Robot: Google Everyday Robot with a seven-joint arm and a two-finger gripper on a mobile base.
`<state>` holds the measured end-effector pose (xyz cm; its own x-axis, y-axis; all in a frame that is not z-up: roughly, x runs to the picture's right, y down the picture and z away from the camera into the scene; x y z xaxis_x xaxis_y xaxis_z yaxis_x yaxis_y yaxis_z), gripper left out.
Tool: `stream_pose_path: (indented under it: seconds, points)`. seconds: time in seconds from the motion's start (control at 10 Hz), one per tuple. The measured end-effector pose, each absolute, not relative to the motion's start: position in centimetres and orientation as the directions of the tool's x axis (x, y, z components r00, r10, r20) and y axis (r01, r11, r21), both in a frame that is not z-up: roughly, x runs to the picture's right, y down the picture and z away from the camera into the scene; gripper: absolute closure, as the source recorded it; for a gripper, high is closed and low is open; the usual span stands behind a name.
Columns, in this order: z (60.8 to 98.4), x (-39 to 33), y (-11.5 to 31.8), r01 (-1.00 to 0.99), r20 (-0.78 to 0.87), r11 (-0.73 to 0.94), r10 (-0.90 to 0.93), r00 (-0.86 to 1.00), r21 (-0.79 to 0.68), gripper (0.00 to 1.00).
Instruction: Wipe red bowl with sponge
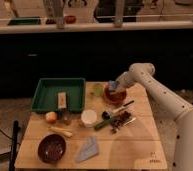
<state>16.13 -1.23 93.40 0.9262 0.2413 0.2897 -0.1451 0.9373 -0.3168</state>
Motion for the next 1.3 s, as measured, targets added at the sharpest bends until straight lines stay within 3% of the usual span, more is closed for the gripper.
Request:
stream_pose_path:
  seconds: [0.7, 1.3]
  points:
    - [91.3, 12.6, 1.5, -0.009, 0.420, 0.927, 0.178, 0.890, -0.375, 0.97]
    - [90.8, 16.8, 1.6, -0.068, 0.302, 0.941, 0.175, 0.937, -0.332, 0.97]
